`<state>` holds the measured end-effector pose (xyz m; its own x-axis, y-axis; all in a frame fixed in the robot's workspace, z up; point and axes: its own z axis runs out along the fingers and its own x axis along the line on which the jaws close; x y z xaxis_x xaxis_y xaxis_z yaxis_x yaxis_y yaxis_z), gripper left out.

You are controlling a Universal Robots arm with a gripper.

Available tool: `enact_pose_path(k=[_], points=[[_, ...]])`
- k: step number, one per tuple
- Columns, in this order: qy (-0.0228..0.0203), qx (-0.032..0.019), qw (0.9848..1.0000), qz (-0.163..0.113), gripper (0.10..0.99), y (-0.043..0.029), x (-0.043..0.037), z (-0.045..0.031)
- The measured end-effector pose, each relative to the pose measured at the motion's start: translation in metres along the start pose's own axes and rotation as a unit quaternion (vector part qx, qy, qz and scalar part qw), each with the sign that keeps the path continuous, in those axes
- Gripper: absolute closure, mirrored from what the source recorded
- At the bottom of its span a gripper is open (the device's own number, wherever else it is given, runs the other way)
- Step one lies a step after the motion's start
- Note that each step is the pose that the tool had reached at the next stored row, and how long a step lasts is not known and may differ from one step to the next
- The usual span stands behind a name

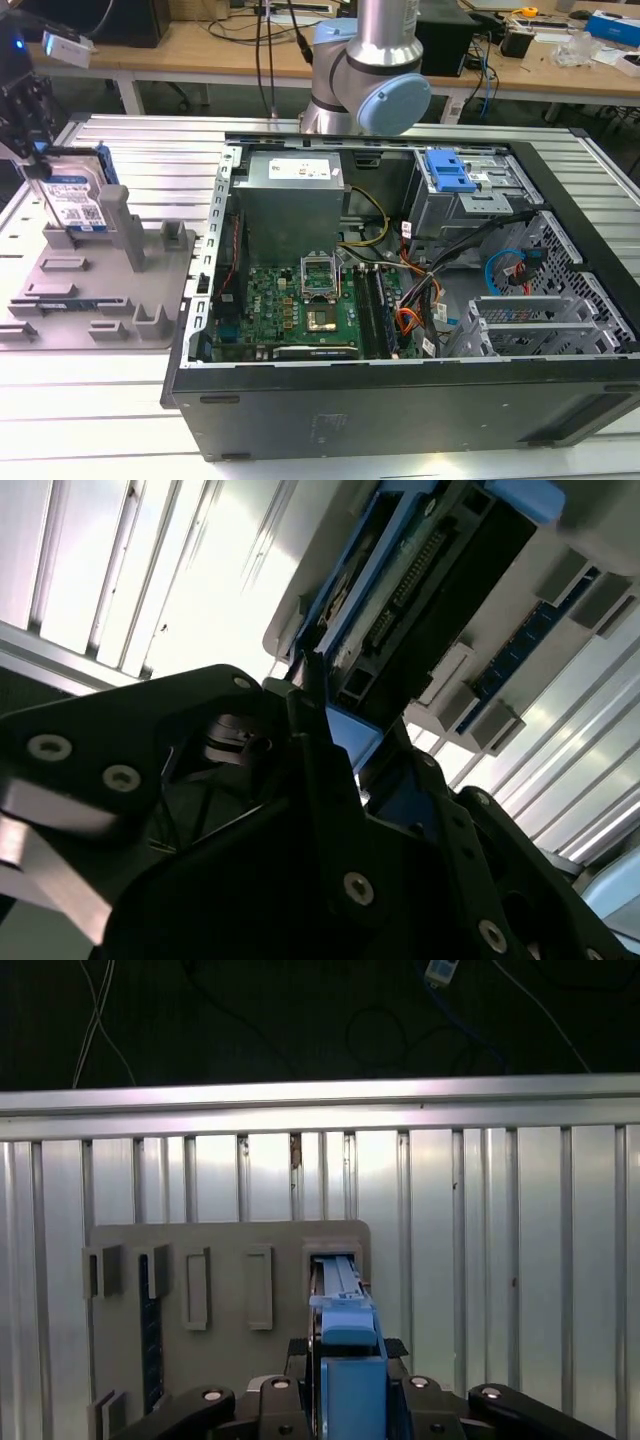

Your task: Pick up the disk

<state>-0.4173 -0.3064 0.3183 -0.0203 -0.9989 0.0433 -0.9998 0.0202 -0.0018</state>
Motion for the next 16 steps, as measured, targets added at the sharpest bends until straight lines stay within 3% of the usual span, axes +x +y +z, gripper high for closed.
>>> enact_pose_path(k=[2,3,5,6,16], points=[[0.0000,0.0000,1.0000,0.000,0.722,0.0000,0.0005,-0.0102],[0.0000,-0.0001,1.0000,0.000,0.722,-0.0001,0.0009,-0.0205],[0.0000,-0.0001,1.0000,0.000,0.722,-0.0002,0.0014,-0.0317],[0.0000,-0.0001,1.0000,-0.001,0.722,-0.0002,0.0018,-0.0411],[0.0000,0.0000,1.0000,-0.001,0.722,-0.0003,0.0049,-0.0980]])
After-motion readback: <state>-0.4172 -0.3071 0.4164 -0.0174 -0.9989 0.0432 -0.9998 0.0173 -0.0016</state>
